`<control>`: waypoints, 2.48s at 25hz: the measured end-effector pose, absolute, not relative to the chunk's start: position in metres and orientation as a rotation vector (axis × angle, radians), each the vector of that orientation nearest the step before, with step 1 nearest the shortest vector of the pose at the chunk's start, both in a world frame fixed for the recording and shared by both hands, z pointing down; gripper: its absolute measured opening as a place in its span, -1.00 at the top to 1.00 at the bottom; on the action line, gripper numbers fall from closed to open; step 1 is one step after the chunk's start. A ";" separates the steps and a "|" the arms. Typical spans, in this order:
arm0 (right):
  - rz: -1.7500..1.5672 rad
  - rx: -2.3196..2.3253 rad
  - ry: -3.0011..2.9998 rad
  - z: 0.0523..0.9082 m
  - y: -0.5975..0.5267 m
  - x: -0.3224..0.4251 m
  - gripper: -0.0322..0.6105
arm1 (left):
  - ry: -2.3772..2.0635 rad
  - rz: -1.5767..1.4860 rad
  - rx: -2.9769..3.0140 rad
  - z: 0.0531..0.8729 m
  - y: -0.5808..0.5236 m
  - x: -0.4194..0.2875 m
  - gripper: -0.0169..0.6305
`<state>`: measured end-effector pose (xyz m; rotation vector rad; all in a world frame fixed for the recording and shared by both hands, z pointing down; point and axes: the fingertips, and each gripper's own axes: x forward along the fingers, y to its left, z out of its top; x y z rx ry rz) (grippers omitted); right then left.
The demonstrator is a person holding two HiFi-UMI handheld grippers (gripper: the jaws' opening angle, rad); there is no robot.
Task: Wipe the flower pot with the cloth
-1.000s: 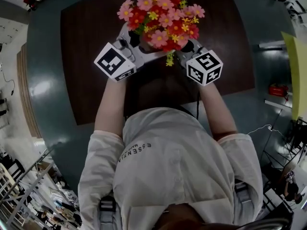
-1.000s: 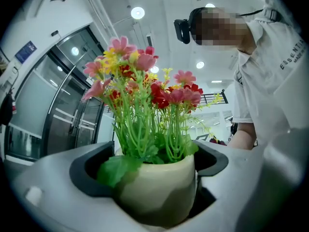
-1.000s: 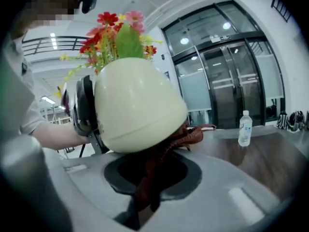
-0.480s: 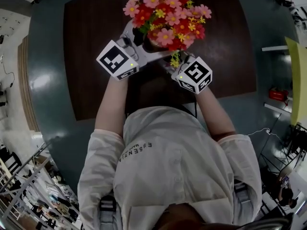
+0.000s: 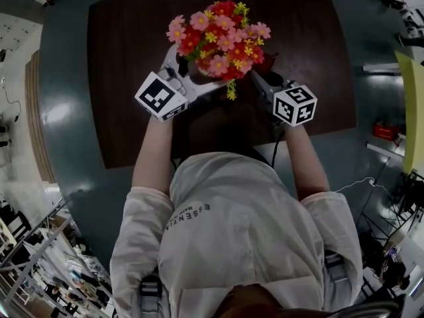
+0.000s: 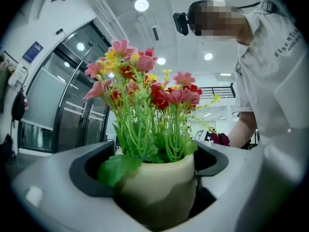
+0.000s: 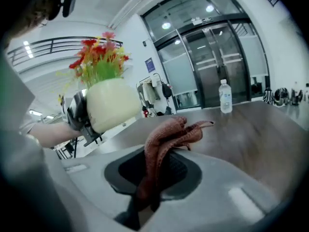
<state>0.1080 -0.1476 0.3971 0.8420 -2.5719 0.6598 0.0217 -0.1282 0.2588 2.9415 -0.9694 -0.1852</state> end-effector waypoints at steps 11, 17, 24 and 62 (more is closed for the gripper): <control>0.443 1.059 -2.559 0.428 -0.176 0.149 0.73 | -0.935 -0.022 2.851 0.415 -0.108 0.044 -0.67; 0.425 1.058 -2.594 0.438 -0.179 0.158 0.73 | -0.939 0.130 2.895 0.462 -0.101 0.054 -0.67; 0.481 1.047 -2.623 0.446 -0.167 0.147 0.73 | -0.952 0.186 2.870 0.489 -0.083 0.038 -0.67; 0.222 1.052 -2.674 0.330 0.130 0.164 0.73 | -1.946 -0.068 2.456 0.252 0.178 -0.019 0.90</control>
